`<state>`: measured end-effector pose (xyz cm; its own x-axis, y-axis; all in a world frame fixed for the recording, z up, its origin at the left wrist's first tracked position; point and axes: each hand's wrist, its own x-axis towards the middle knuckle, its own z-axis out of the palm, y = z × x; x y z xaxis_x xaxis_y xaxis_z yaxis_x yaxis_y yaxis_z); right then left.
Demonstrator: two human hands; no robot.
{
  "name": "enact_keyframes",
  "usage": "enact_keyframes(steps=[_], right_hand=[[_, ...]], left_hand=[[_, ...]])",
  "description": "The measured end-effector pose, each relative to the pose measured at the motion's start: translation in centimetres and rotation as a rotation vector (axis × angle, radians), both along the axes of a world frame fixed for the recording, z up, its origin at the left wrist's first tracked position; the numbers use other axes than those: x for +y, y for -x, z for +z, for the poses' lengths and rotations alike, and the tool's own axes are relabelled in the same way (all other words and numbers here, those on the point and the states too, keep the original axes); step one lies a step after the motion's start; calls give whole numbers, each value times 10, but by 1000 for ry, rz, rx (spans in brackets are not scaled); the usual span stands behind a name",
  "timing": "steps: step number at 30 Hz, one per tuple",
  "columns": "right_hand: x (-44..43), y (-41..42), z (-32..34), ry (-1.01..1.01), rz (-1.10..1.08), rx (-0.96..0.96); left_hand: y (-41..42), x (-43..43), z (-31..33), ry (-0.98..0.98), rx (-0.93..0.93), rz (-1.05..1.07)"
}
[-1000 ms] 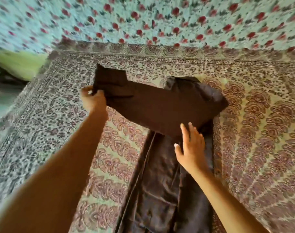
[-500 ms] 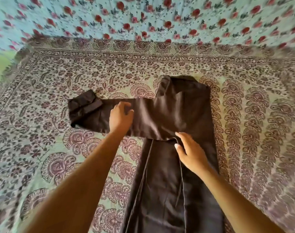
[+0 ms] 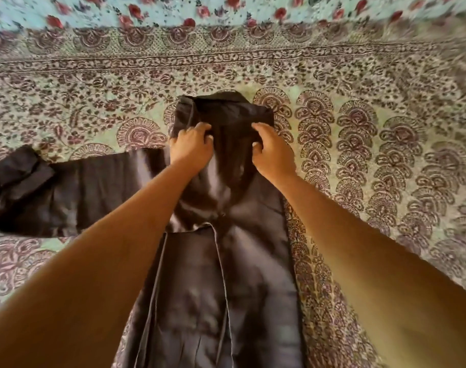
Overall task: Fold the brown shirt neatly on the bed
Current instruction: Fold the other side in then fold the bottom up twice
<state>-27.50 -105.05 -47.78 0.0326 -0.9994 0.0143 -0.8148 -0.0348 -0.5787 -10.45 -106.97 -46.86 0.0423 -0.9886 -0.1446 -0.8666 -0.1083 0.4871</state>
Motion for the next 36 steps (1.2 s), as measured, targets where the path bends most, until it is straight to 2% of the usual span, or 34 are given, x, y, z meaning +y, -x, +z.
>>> enact_keyframes(steps=[2,4,7,11,12,13,15,17,21,25,28,32,34,36], right_hand=[[-25,0,-3,-82,58,-76],[-46,2,-4,-181,143,-63],[-69,12,0,-165,216,65],[-83,51,12,-183,115,-190],[-85,61,15,-189,112,-197],[-86,71,16,-203,118,-177],[-90,80,9,-224,112,-90],[-91,75,-3,-191,72,-45],[-83,58,-25,4,-42,-5],[-83,47,-23,170,32,41],[-81,37,-19,229,66,157],[-46,29,-24,468,-39,282],[-30,28,-33,377,111,305],[-25,36,-44,143,249,420]], left_hand=[[5,-12,-2,-30,-23,-14],[6,-24,-5,-59,-4,-18],[4,-38,-8,-59,229,51],[9,-46,-1,-58,462,27],[9,-49,0,-46,484,0],[12,-52,-1,-33,450,-34],[21,-53,-1,22,268,-95],[26,-49,-6,89,128,-71],[28,-34,-13,200,12,-32],[23,-28,-20,324,-122,-23],[22,-27,-29,356,-159,-26],[22,-29,-32,350,-131,23],[20,-28,-32,348,-130,13],[19,-26,-31,345,-190,-33]])
